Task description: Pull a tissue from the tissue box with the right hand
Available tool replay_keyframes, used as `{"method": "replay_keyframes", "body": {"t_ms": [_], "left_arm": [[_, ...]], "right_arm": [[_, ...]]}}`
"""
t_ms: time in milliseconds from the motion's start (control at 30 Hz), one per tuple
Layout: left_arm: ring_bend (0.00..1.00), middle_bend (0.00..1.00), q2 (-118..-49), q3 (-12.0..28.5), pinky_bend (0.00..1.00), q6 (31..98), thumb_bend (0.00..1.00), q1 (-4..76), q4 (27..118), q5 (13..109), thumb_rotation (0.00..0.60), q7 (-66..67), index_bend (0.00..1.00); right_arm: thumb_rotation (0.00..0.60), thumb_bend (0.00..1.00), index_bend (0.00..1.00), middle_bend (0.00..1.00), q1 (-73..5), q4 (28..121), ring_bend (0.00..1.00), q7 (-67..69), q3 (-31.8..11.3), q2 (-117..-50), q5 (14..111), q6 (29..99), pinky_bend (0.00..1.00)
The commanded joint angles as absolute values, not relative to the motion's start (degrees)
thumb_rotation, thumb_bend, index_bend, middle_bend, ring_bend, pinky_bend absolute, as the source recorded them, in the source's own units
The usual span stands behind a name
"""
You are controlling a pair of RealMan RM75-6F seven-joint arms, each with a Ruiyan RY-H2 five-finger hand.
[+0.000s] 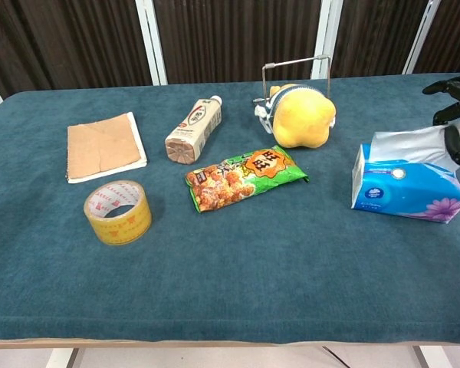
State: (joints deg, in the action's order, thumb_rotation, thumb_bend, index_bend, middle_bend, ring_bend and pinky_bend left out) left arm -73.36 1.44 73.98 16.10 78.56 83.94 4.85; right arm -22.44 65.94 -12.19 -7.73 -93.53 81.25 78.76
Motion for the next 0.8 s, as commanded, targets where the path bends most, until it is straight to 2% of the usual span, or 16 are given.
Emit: {"method": "replay_keyframes", "body": {"t_ms": [33,200,400,667,800], "left_arm": [[0.16,0.23,-73.4,1.4,0.34,73.8,0.35,16.1,78.5,83.8,0.6,4.9,0.25],[0.16,0.23,-73.3,1.4,0.34,73.5,0.35,16.2,78.6,83.8,0.6,4.8,0.25],[0.16,0.23,-73.3,1.4,0.34,73.3,0.35,16.3,78.6,83.9,0.6,4.8,0.25],[0.16,0.23,-73.3,1.3,0.34,73.5,0.35,16.2,78.8,84.1,0.6,5.1,0.25],[0.16,0.23,-73.4,1.2,0.34,73.5,0.35,16.2,78.9,84.2,0.6,5.3,0.25]], "right_arm": [[0.6,0.68,0.81,0.15,-22.1,64.4,0.03,-10.9,-8.0,-94.3,82.5,80.6,0.18],[0.6,0.68,0.81,0.15,-21.6,63.5,0.03,-10.1,-9.2,-94.1,83.5,84.1,0.18],[0.6,0.68,0.81,0.15,-20.7,67.5,0.03,-8.2,-11.5,-91.0,84.0,88.1,0.18],[0.6,0.69,0.81,0.15,-17.0,76.6,0.03,-7.2,-13.6,-83.8,85.4,95.7,0.18],[0.6,0.69,0.81,0.15,-14.3,79.3,0.03,-8.1,-13.5,-80.1,84.6,97.3,0.18]]}}
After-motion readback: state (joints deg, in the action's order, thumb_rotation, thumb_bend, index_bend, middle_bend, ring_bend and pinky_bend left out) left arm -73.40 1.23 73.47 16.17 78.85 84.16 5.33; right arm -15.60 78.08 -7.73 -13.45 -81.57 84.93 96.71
